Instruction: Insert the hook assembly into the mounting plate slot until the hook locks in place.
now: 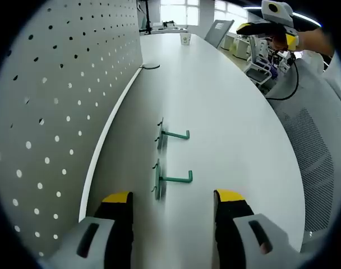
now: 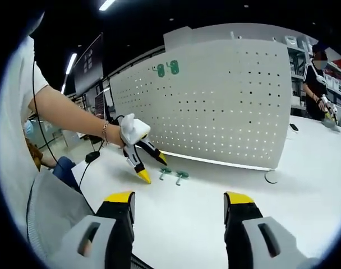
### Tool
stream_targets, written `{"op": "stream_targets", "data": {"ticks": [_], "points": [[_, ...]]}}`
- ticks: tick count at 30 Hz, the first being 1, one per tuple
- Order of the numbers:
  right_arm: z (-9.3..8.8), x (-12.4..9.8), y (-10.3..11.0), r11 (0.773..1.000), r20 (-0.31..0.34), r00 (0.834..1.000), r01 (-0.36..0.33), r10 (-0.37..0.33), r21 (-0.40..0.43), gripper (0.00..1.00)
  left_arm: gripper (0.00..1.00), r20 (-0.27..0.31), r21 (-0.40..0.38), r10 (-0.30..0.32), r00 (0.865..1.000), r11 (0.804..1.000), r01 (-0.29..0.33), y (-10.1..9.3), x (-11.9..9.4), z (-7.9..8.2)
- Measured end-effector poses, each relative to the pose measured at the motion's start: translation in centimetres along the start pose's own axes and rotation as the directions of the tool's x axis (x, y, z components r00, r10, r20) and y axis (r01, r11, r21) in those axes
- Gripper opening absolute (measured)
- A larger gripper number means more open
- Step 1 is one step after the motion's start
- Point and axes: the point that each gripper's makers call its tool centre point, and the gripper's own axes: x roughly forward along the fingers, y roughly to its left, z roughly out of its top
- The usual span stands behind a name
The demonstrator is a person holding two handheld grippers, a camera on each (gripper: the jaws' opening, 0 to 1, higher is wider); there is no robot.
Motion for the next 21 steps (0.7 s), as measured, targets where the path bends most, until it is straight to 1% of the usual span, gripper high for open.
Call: {"op": "stream_targets", "data": {"ticks": [4,9,13,16,18,21], "points": [[-0.1,0.0,0.1,1.000,-0.003,1.000,-0.006,0.006,-0.009,0.60,0.52,0.000,-0.030,0.023,1.000,0.999,-0.023,0.6,0.0,0.1],[0.0,0.0,0.2,1.000,0.000,1.000,-0.011,0.011,-0.004,0.60,0.47,0.000,-0.042,0.032,0.999,0.999,-0.032,0.7,0.0,0.1],[-0.2,-0.1,0.4,1.000,-0.001,1.000,-0.015,0.015,-0.008,0.60,0.38,-0.007,-0.045,0.044,0.999,0.998,-0.044,0.6,-0.2,0.1],[-0.3,-0.2,0.5,1.000,-0.004,1.000,-0.016,0.016,-0.003,0.60,0.34,-0.011,-0.059,0.059,0.998,0.996,-0.060,0.9,-0.1,0.2],[-0.3,-0.2,0.6,1.000,-0.006,1.000,-0.017,0.017,-0.001,0.60,0.32,-0.011,-0.065,0.073,0.997,0.995,-0.074,1.3,0.0,0.1],[-0.3,-0.2,0.5,1.000,-0.005,1.000,-0.014,0.014,-0.002,0.60,0.24,-0.008,-0.095,0.104,0.994,0.990,-0.105,1.8,-0.1,0.1]]}}
